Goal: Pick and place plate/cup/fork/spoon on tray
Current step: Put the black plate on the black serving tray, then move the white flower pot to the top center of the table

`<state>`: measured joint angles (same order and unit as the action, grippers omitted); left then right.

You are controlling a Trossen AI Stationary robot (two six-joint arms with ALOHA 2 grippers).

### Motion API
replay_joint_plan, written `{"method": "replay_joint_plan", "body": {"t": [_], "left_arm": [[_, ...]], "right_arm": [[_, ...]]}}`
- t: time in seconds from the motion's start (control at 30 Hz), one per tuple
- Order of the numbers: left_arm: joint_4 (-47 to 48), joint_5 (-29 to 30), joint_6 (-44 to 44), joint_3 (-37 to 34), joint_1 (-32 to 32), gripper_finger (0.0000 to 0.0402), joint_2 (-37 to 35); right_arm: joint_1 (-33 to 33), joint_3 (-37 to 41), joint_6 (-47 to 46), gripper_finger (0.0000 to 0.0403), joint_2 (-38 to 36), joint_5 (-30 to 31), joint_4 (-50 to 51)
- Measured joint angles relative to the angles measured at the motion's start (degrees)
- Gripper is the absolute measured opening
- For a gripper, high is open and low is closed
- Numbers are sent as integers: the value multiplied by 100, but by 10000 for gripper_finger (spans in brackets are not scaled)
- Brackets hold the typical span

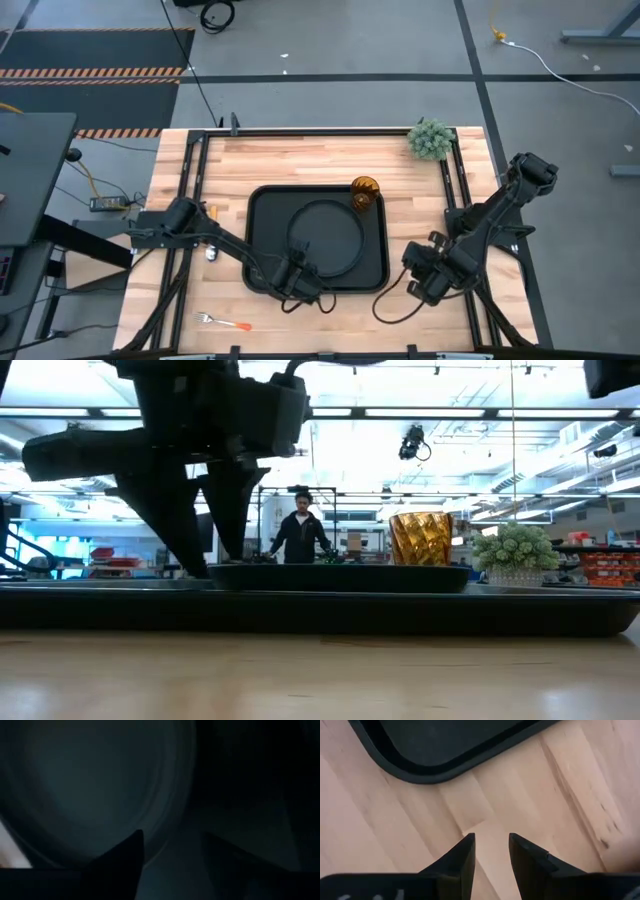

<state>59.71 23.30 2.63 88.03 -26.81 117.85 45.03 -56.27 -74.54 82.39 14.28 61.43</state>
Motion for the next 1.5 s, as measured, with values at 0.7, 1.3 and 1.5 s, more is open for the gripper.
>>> {"method": "replay_joint_plan", "body": {"t": [0.7, 1.3, 1.5], "left_arm": [[884, 803, 2928, 0, -1025, 213, -931], [420, 513, 3620, 0, -1261, 217, -917], [325, 513, 3637, 0, -1239, 217, -912]], "right_arm": [[-4131, -58, 2200, 143, -878, 981, 1303], [-7860, -1870, 4761, 263, -1146, 1029, 464], [-8168, -1813, 4620, 260, -602, 1806, 332]]}}
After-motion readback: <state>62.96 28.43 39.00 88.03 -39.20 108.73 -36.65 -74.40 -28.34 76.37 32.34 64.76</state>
